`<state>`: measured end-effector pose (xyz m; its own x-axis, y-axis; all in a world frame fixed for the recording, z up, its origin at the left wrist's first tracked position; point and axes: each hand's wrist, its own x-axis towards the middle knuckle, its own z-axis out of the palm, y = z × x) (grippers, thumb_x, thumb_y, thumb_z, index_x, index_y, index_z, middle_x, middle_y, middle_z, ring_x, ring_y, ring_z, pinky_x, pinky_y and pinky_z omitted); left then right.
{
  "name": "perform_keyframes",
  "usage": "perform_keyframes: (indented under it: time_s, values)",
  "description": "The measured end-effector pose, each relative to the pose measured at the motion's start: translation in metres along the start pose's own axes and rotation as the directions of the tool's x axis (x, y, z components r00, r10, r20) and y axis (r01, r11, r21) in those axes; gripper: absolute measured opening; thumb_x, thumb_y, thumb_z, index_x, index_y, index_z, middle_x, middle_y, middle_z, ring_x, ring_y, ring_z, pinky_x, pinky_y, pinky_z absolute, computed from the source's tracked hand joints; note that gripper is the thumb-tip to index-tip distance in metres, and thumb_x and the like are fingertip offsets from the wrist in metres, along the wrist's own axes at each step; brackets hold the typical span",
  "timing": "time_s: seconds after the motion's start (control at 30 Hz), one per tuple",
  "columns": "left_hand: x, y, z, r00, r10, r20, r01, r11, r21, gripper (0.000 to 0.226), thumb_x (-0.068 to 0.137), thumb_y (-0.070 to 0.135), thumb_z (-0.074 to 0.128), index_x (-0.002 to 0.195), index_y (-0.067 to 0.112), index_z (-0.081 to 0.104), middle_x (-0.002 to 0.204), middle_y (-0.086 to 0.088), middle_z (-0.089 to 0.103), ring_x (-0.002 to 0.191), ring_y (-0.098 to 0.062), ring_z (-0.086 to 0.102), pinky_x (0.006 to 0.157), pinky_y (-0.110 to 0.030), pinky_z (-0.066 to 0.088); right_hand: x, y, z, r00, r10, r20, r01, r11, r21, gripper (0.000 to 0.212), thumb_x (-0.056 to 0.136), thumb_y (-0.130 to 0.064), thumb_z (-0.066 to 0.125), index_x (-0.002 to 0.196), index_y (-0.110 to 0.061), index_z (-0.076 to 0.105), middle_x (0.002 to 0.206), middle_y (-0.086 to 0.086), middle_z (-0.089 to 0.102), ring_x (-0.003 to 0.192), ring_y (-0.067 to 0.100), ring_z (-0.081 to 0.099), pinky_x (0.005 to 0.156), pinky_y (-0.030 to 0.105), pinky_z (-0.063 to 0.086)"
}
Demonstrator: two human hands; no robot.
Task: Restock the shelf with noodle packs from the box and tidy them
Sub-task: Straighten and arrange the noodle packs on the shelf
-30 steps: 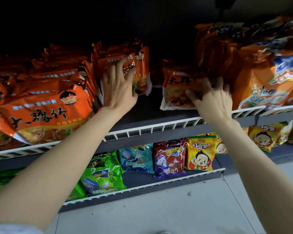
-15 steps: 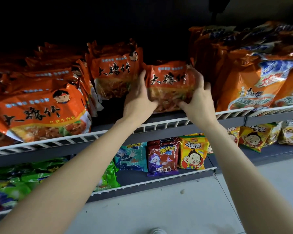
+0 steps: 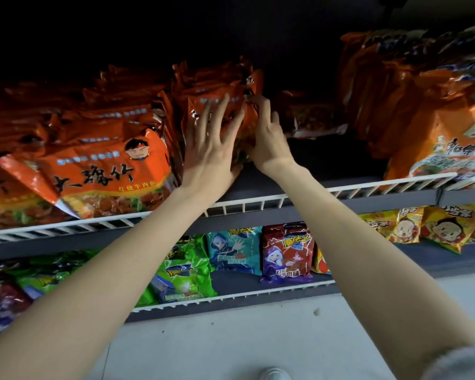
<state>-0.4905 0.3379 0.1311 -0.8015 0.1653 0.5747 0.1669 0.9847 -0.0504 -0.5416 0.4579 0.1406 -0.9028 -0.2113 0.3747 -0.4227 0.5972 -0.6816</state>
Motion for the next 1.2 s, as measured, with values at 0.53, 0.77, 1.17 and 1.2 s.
perform_keyframes:
  time_s: [0.53,0.77,1.17,1.2]
  values:
    - [0.011,-0.009,0.012,0.985,0.012,0.171,-0.020,0.999,0.049,0.089,0.080,0.015,0.069,0.150,0.030,0.015,0.159,0.000,-0.001,0.145,-0.024,-0.007,0.116,-0.052,0.001,0.005,0.077,-0.075,0.878,0.269,0.395,0.006,0.821,-0.571,0.082,0.092,-0.056,0.047,0.152,-0.030,-0.004,0.160,0.005,-0.004,0.146,0.033,-0.005,0.116,0.048,0.009]
    - [0.011,-0.008,0.010,0.988,-0.003,0.154,0.001,1.000,0.014,0.084,0.080,0.023,0.070,0.149,0.028,0.023,0.159,-0.002,0.005,0.146,-0.025,-0.003,0.116,-0.054,0.004,-0.020,0.056,-0.092,0.983,0.066,0.173,0.051,0.804,-0.593,0.052,0.092,-0.055,0.045,0.137,-0.030,0.041,0.141,0.009,0.042,0.126,0.034,0.040,0.099,0.042,0.038]
    - [0.011,-0.008,0.012,0.993,0.005,0.122,-0.005,1.000,-0.006,0.080,0.079,0.023,0.068,0.147,0.027,0.027,0.159,-0.002,0.008,0.146,-0.025,0.000,0.116,-0.054,0.005,0.003,0.064,-0.067,0.925,0.381,-0.004,-0.344,0.831,-0.437,0.102,0.067,-0.066,0.070,0.147,-0.036,0.014,0.148,0.016,0.020,0.131,0.044,0.029,0.102,0.058,0.036]
    - [0.011,-0.008,0.012,0.993,0.006,0.120,-0.005,1.000,-0.007,0.079,0.079,0.023,0.068,0.147,0.027,0.028,0.159,-0.002,0.009,0.146,-0.025,0.000,0.116,-0.054,0.005,0.000,0.063,-0.069,0.936,0.346,-0.067,-0.342,0.844,-0.414,0.100,0.070,-0.058,0.072,0.147,-0.034,0.015,0.145,0.017,0.023,0.130,0.044,0.030,0.100,0.057,0.038]
